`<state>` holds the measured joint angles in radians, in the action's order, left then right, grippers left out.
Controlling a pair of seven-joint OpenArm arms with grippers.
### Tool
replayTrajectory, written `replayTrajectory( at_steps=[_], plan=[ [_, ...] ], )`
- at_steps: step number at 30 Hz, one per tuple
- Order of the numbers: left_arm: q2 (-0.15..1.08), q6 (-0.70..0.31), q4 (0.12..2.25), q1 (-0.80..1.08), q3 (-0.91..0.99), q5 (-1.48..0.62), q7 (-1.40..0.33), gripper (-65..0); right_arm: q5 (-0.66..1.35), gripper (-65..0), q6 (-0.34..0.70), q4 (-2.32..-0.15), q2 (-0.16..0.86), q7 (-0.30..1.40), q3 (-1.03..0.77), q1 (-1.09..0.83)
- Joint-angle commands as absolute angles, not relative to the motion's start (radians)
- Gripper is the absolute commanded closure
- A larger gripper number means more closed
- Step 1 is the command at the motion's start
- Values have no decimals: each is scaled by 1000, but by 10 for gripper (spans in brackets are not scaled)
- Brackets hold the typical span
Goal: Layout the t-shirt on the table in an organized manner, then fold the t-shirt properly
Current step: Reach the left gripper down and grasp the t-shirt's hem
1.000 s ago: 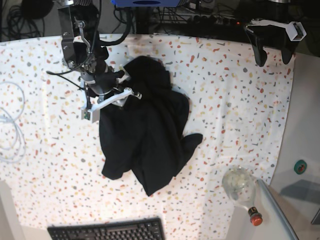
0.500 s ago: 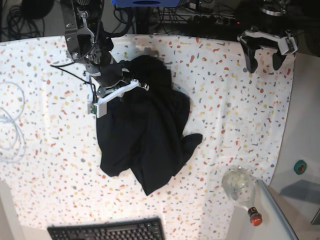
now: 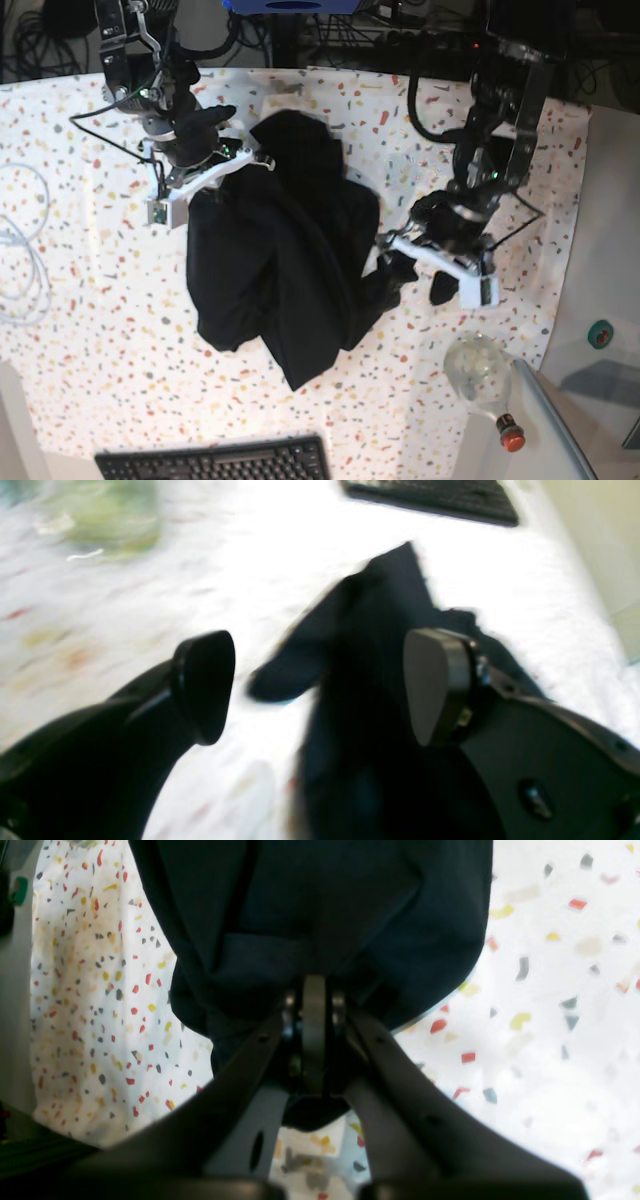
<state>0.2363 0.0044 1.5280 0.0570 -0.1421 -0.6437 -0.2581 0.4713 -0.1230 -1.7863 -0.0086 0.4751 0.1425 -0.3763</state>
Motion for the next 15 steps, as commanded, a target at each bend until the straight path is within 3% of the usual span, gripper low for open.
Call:
replayTrajectory(
  at_steps=[1, 8, 15],
  plan=[
    [213, 4, 1520, 22, -131, -648, -271, -504, 473, 0, -113, -1805, -12, 453, 143, -369],
    [51, 5, 1406, -74, 13, -648, -460, -502, 472, 0, -113, -1807, -10, 453, 143, -369],
    [2, 5, 1222, -183, 16, -650, -472, -502, 472, 0, -113, -1808, 8, 453, 143, -369]
  ],
)
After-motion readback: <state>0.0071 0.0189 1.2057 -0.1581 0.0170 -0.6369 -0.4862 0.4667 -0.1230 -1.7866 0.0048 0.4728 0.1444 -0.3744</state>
